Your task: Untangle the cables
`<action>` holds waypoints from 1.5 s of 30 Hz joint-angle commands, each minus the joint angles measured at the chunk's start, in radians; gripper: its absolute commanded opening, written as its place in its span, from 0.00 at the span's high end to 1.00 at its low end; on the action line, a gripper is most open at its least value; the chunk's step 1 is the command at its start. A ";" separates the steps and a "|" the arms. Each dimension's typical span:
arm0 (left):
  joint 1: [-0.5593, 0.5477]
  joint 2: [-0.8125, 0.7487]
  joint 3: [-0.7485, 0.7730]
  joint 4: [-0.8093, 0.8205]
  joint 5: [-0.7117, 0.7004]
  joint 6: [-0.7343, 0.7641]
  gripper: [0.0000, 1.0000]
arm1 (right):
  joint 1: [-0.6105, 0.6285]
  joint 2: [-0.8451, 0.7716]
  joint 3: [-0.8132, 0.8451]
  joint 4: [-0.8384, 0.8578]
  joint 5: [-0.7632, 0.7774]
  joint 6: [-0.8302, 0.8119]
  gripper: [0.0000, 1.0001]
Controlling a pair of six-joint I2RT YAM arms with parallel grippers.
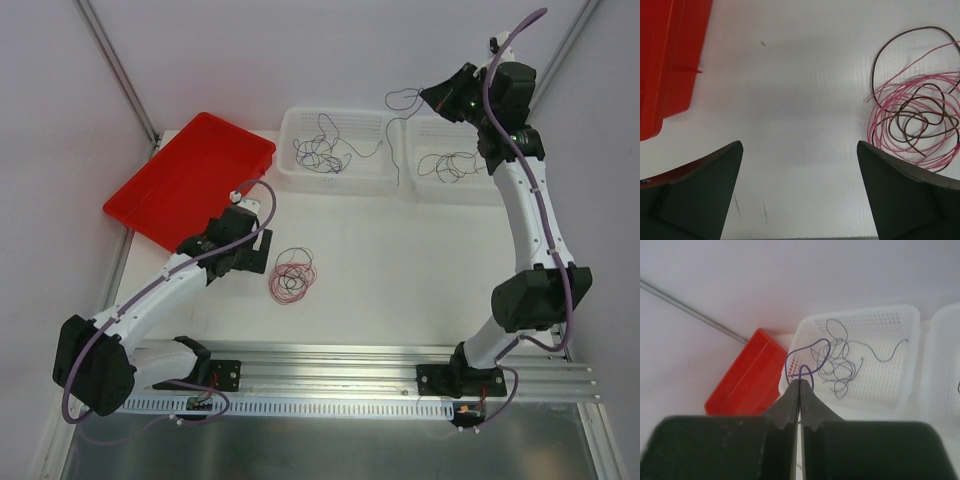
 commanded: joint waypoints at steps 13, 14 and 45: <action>0.012 0.056 0.026 0.084 -0.024 0.043 0.01 | 0.045 0.523 0.295 0.301 -0.008 0.090 0.45; 0.012 0.056 0.027 0.085 -0.023 0.043 0.01 | 0.048 0.523 0.289 0.294 -0.018 0.085 0.31; 0.012 0.245 0.062 0.049 0.407 -0.107 0.20 | 0.482 -0.242 -0.687 -0.056 0.037 -0.137 0.30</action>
